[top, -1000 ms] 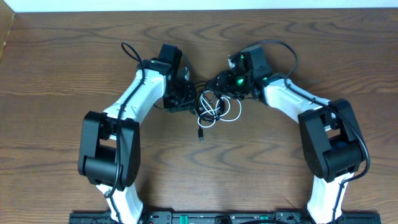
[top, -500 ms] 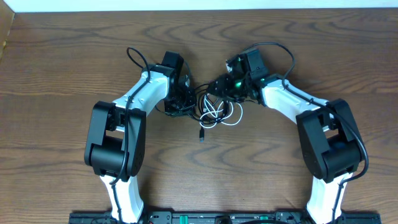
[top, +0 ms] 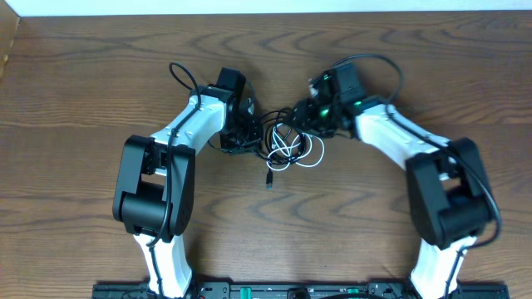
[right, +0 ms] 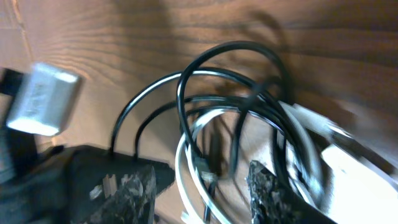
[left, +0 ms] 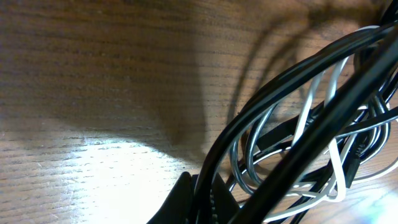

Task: Untangle cables

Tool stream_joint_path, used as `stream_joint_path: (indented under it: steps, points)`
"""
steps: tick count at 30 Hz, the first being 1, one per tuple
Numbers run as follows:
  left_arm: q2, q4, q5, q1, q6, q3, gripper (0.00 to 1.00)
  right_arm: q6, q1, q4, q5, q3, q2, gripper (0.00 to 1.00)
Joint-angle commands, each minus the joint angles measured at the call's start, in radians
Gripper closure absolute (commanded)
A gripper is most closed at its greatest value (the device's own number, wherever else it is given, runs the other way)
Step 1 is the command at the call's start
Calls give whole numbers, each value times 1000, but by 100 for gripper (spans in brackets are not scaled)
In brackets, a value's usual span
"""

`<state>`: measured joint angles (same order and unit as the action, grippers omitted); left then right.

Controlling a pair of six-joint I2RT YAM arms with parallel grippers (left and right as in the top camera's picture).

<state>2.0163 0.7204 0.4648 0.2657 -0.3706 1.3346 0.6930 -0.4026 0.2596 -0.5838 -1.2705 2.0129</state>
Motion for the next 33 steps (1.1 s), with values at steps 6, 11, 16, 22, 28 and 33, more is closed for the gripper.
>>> stream_joint_path:
  steps: [6, 11, 16, 22, 28, 33]
  points:
    - [20, -4, -10, 40, -9, -7, 93, -2, -92, -69, 174, -4, 53, 60]
    - [56, -7, -9, 80, -10, -7, 92, 2, -119, -87, 260, -4, 71, 68]
    - [76, -8, -6, 82, -21, -7, 93, 2, -112, -84, 293, -5, 82, 76]
    - [76, -8, -10, 82, -20, -7, 92, -2, -36, -77, 224, -5, 57, 99]
    - [76, -7, -14, 82, -20, -7, 93, -18, 113, -13, 67, -5, -129, 99]
    - [76, -7, -14, 82, -20, -7, 93, -18, 269, 85, 57, -5, -294, 99]
